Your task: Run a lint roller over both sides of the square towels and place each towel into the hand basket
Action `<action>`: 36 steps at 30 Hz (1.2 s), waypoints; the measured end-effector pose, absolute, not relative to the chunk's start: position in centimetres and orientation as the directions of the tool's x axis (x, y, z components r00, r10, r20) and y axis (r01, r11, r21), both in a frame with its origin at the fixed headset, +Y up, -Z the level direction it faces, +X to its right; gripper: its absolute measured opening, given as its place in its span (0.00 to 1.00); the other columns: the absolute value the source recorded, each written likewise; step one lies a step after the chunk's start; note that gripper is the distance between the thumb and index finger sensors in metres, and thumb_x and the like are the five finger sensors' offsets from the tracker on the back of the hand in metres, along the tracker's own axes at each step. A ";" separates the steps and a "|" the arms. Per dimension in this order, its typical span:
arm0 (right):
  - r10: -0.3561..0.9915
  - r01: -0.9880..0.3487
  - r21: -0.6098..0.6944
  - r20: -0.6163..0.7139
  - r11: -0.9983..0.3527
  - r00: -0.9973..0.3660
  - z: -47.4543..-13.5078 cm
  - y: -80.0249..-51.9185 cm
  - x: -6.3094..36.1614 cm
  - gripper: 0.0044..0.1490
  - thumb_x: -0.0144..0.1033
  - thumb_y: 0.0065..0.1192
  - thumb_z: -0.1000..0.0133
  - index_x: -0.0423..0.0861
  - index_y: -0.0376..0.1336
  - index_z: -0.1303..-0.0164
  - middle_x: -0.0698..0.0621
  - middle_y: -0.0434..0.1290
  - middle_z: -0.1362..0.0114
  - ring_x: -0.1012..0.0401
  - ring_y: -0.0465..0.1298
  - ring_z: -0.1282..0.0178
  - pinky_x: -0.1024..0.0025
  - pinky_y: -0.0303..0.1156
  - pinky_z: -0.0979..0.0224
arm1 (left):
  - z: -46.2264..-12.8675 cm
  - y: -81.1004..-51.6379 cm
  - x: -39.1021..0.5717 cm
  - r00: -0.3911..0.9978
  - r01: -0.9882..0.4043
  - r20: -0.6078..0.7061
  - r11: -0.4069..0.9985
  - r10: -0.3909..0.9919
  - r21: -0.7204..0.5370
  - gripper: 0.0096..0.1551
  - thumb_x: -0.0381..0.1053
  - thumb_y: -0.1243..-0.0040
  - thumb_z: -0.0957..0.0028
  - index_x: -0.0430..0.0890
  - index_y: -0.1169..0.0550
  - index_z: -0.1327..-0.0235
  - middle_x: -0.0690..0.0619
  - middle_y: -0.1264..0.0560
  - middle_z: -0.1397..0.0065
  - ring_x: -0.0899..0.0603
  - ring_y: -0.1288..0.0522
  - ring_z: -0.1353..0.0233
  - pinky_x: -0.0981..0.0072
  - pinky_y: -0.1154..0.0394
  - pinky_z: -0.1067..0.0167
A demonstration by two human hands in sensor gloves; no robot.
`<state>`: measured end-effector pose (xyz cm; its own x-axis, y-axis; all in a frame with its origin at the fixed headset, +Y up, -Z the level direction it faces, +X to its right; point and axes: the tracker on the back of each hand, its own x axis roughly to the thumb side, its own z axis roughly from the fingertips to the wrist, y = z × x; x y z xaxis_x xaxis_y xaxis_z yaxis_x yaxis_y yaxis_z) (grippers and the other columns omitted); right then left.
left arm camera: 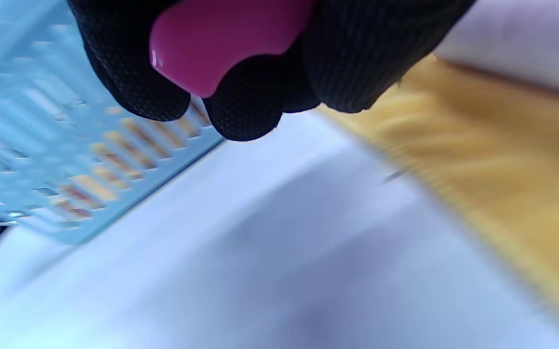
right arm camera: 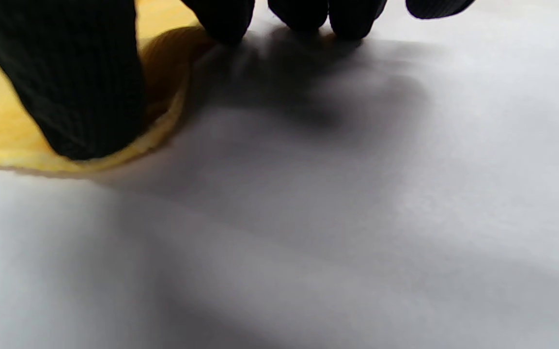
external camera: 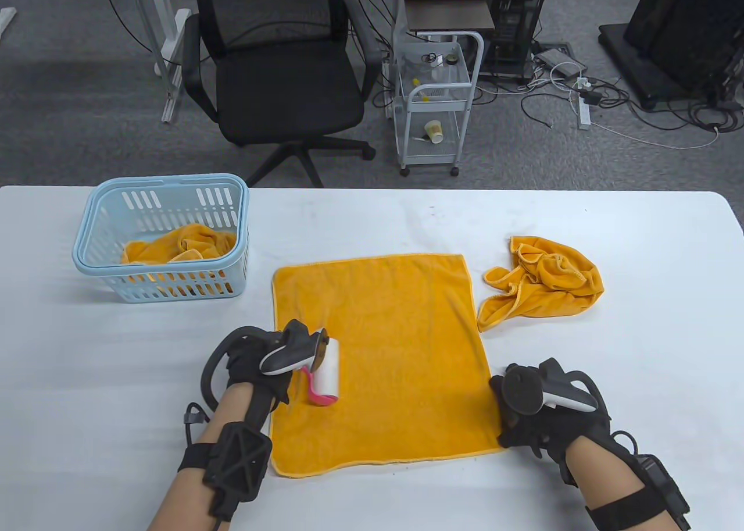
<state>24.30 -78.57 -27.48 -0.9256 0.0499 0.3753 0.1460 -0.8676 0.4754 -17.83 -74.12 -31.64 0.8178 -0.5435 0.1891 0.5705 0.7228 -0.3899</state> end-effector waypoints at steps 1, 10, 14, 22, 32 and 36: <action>0.050 0.146 0.475 0.375 -0.868 -0.926 -27.5 -78.6 24.3 0.65 0.61 0.76 0.49 0.45 0.45 0.13 0.34 0.44 0.13 0.32 0.49 0.16 0.26 0.52 0.25 | -31.5 -73.8 -18.5 0.807 0.583 0.180 0.715 -0.562 -0.385 0.23 0.50 0.34 0.45 0.65 0.31 0.40 0.58 0.25 0.31 0.44 0.18 0.35 0.37 0.24 0.33; 0.059 0.135 0.478 0.370 -0.868 -0.927 -27.5 -78.6 24.4 0.65 0.61 0.76 0.50 0.46 0.44 0.13 0.35 0.44 0.13 0.32 0.49 0.16 0.26 0.52 0.25 | -34.0 -72.7 -13.5 0.958 0.241 0.239 0.901 -0.161 -0.361 0.31 0.54 0.35 0.45 0.62 0.37 0.33 0.58 0.27 0.32 0.46 0.19 0.38 0.42 0.22 0.36; 0.062 0.132 0.479 0.368 -0.868 -0.928 -27.5 -78.6 24.4 0.65 0.61 0.76 0.49 0.46 0.44 0.13 0.35 0.43 0.13 0.33 0.48 0.16 0.26 0.52 0.25 | -35.7 -74.2 -8.9 0.944 0.220 0.305 0.926 -0.123 -0.307 0.32 0.56 0.36 0.46 0.61 0.39 0.32 0.58 0.27 0.32 0.46 0.19 0.39 0.45 0.21 0.37; 0.067 0.127 0.481 0.366 -0.867 -0.928 -27.5 -78.7 24.5 0.65 0.61 0.76 0.50 0.46 0.44 0.13 0.35 0.43 0.13 0.33 0.48 0.16 0.26 0.52 0.25 | -37.2 -75.5 -10.9 0.931 0.356 0.209 0.869 -0.299 -0.343 0.27 0.53 0.35 0.45 0.62 0.34 0.36 0.57 0.26 0.31 0.43 0.18 0.37 0.40 0.23 0.36; 0.065 0.129 0.481 0.366 -0.867 -0.928 -27.5 -78.6 24.5 0.65 0.61 0.76 0.50 0.46 0.43 0.13 0.35 0.43 0.13 0.33 0.48 0.16 0.26 0.52 0.25 | -34.7 -72.9 -19.8 0.814 0.550 0.054 0.737 -0.579 -0.393 0.24 0.50 0.34 0.44 0.65 0.32 0.39 0.57 0.26 0.28 0.42 0.20 0.32 0.36 0.25 0.33; 0.065 0.129 0.481 0.366 -0.867 -0.928 -27.5 -78.6 24.5 0.65 0.61 0.76 0.49 0.46 0.43 0.13 0.35 0.43 0.13 0.32 0.48 0.16 0.26 0.52 0.25 | -34.3 -72.6 -19.2 0.917 0.389 0.080 0.836 -0.390 -0.386 0.26 0.51 0.34 0.44 0.64 0.33 0.37 0.57 0.27 0.28 0.42 0.21 0.33 0.37 0.26 0.33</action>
<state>24.49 -78.65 -27.51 -0.9282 0.0653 0.3664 0.1291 -0.8669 0.4815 -19.21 -72.63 -34.30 0.9174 -0.3900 0.0798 0.3891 0.8363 -0.3862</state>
